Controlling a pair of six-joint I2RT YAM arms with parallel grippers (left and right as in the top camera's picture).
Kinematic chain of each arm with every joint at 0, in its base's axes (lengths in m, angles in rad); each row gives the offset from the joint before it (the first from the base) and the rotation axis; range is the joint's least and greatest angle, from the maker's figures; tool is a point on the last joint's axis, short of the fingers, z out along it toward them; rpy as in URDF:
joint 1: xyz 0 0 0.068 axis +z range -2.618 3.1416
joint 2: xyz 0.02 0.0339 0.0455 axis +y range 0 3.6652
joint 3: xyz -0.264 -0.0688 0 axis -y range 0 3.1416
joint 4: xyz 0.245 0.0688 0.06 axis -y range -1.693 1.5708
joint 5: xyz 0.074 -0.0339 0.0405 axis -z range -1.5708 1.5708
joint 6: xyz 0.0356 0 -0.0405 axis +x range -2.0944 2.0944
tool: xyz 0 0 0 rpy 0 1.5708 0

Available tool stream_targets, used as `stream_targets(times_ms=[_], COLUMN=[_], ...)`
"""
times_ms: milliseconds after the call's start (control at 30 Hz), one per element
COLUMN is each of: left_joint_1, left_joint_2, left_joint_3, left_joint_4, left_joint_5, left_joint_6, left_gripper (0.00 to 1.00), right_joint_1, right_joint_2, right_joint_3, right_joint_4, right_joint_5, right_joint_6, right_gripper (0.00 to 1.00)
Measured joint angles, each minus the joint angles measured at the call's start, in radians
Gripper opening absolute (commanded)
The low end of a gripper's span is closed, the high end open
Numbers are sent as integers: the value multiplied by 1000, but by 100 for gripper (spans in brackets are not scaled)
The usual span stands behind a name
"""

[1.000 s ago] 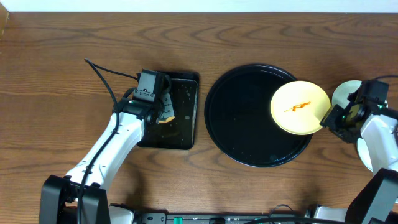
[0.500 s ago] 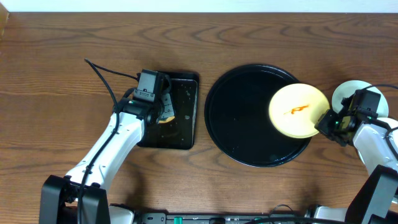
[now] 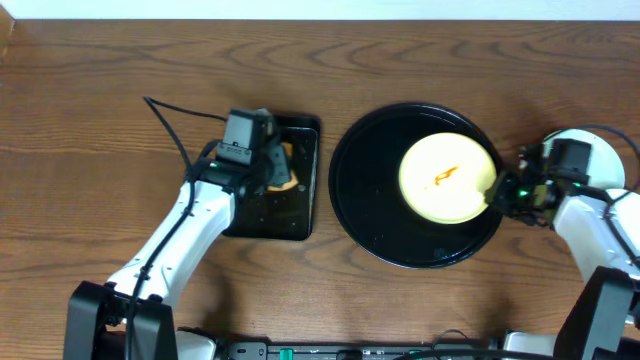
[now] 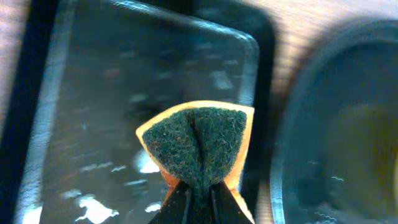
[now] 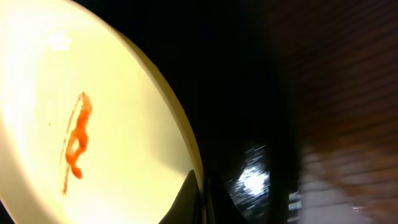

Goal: Clean dirty plates on tray and stack at the side
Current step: 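Drag the yellow plate to the black tray center with the right gripper, then scrub the yellow plate with the sponge in the left gripper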

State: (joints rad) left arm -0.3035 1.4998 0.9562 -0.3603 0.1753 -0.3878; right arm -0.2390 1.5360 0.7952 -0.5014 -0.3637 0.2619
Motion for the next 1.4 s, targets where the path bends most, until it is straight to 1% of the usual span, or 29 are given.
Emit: stream_targets(times_ms=[267,467,733,933,1133,1233,1400], left_joint_1=[-213,-351,-467,-493,-492,-491,-477], left_joint_2=[7,88,237,333,386,388,371], left_joint_3=[0,0,0,0,0,6,31], left_joint_4=[130,275,497,604,588,518,356], left_joint_5=[81,93,104,107,107,107,111], left_joint_6=[0,-13,-65,-100,-111,-114,-114], left_gripper=[8,8,9,9,9,8,8], right_joint_1=[171,259,320,340,342,344,344], right_joint_2=[0,0,0,0,0,0,0], right_joint_3=[-2,-3,-5,-5,-5,-6,-6], right_joint_4=[-79,-103,-111,-112,-116,-119,-120], right_joint_5=[40,51,73,77,80,86,97], right_joint_6=[9,23,53,60,61,63,64], right_gripper=[1,1,1,1,1,1,1])
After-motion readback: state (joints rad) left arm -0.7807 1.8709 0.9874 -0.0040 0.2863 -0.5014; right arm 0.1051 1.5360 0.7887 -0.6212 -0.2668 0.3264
